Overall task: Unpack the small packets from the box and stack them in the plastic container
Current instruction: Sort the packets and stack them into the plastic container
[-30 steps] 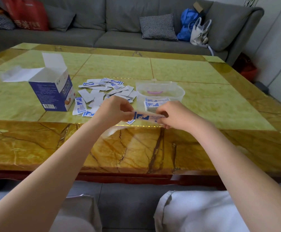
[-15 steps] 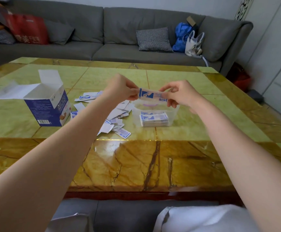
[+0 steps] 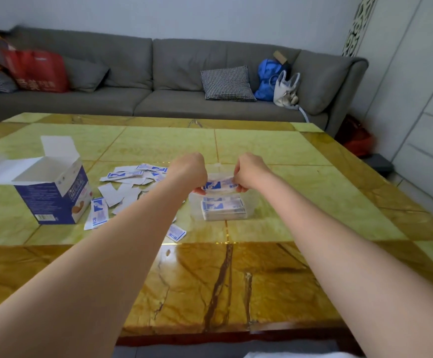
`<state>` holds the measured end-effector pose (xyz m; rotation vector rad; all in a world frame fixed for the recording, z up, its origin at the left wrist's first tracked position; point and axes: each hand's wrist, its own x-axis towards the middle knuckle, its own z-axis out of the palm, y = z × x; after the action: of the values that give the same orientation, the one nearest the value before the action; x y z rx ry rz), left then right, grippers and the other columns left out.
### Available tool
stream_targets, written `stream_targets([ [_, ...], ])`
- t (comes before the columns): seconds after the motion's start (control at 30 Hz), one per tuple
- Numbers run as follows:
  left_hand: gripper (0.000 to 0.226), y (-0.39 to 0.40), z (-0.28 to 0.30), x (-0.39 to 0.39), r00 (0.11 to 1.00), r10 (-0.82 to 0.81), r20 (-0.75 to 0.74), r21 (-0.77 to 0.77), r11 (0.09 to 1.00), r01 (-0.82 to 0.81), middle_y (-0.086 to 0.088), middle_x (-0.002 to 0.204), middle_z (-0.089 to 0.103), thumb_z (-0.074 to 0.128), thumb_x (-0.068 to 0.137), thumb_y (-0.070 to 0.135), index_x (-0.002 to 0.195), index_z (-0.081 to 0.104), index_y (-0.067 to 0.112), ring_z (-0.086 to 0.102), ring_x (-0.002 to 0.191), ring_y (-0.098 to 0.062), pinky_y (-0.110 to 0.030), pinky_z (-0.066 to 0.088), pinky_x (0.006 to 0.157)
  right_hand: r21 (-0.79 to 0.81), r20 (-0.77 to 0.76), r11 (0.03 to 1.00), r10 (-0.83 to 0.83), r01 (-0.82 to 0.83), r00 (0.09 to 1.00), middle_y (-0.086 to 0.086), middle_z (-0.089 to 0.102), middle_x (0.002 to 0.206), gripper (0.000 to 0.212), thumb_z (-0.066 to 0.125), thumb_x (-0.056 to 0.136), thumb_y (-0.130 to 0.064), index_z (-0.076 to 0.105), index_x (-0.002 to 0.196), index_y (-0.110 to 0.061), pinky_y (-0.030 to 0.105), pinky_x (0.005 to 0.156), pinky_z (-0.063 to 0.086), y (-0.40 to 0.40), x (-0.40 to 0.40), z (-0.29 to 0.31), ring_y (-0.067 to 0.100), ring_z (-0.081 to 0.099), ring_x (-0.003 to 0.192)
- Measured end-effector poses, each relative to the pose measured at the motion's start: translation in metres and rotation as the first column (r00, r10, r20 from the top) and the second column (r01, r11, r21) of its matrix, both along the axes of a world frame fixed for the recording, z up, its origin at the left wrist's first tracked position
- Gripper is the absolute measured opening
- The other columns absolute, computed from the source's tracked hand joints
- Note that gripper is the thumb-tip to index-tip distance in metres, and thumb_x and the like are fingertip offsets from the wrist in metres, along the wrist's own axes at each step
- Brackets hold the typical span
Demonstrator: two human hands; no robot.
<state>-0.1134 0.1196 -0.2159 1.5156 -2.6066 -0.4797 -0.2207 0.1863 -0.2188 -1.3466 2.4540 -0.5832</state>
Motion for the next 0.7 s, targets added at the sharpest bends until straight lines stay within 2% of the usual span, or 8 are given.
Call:
stream_targets([
  [0.13,0.025,-0.001,0.002,-0.006,0.999,0.017,0.05,0.064,0.998,-0.02,-0.001,0.051,0.057,0.058,0.085,0.002,0.063,0.047,0.007,0.056,0.046,-0.011,-0.025,0.046,0.054,0.064,-0.014,0.998,0.014,-0.013,1.0,0.016,0.066,0.101,0.017,0.056,0.087,-0.002,0.061,0.103,-0.001,0.035,0.079,0.056,0.0,0.001,-0.003,0.028,0.067,0.09],
  [0.2,0.028,-0.001,0.005,-0.009,0.996,-0.004,0.092,0.086,0.996,-0.004,0.0,0.034,0.053,0.053,0.086,0.0,0.06,0.046,0.006,0.052,0.033,-0.01,-0.024,0.045,0.054,0.111,-0.054,0.994,0.028,-0.022,0.998,0.015,0.063,0.101,0.02,0.053,0.087,-0.001,0.06,0.106,-0.001,0.029,0.065,0.054,0.0,0.003,-0.001,0.027,0.063,0.087],
  [0.27,0.029,-0.001,0.008,-0.012,0.988,-0.046,0.147,0.11,0.993,0.03,0.0,0.03,0.051,0.048,0.088,-0.001,0.06,0.045,0.005,0.046,0.021,-0.009,-0.023,0.042,0.05,0.155,-0.098,0.987,0.065,-0.05,0.993,0.016,0.06,0.103,0.023,0.049,0.088,0.0,0.059,0.108,0.0,0.026,0.052,0.04,0.0,0.003,-0.001,0.028,0.054,0.083],
  [0.33,0.025,0.001,0.009,-0.013,0.982,-0.093,0.166,0.167,0.984,0.065,-0.005,0.055,0.063,0.044,0.091,0.002,0.066,0.046,0.004,0.049,0.025,-0.01,-0.023,0.043,0.049,0.183,-0.127,0.981,0.096,-0.072,0.987,0.018,0.061,0.111,0.024,0.046,0.088,-0.001,0.059,0.108,0.001,0.027,0.06,0.037,0.0,0.004,-0.001,0.029,0.053,0.085],
  [0.4,0.024,0.004,0.008,-0.015,0.972,-0.122,0.2,0.193,0.978,0.083,-0.009,0.08,0.063,0.044,0.093,0.006,0.069,0.048,0.004,0.055,0.042,-0.014,-0.025,0.047,0.056,0.221,-0.119,0.971,0.121,-0.093,0.985,0.018,0.061,0.108,0.025,0.046,0.088,-0.001,0.06,0.109,0.001,0.028,0.066,0.04,0.001,0.005,-0.001,0.029,0.054,0.086],
  [0.53,0.021,0.007,0.007,-0.017,0.949,-0.148,0.28,0.156,0.982,0.107,-0.005,0.076,0.059,0.044,0.093,0.009,0.074,0.052,0.006,0.055,0.06,-0.02,-0.03,0.05,0.081,0.283,-0.126,0.955,0.122,-0.082,0.984,0.007,0.044,0.067,0.016,0.045,0.086,0.006,0.052,0.073,-0.001,0.026,0.052,0.038,0.007,0.011,0.004,0.026,0.049,0.08],
  [0.6,0.015,0.009,0.008,-0.018,0.933,-0.155,0.326,0.134,0.984,0.117,-0.005,0.073,0.057,0.043,0.093,0.01,0.084,0.054,0.006,0.055,0.059,-0.02,-0.029,0.049,0.079,0.274,-0.138,0.958,0.129,-0.087,0.982,0.007,0.042,0.067,0.015,0.043,0.086,0.005,0.058,0.086,0.002,0.029,0.055,0.038,0.01,0.014,0.006,0.026,0.048,0.079],
  [0.7,0.016,0.012,0.01,-0.018,0.912,-0.173,0.372,0.128,0.983,0.134,-0.008,0.088,0.06,0.037,0.095,0.01,0.1,0.052,0.004,0.055,0.065,-0.023,-0.029,0.047,0.077,0.266,-0.128,0.959,0.138,-0.101,0.982,0.009,0.05,0.088,0.029,0.04,0.09,-0.003,0.059,0.111,-0.004,0.028,0.067,0.039,0.011,0.015,0.007,0.026,0.049,0.079],
])
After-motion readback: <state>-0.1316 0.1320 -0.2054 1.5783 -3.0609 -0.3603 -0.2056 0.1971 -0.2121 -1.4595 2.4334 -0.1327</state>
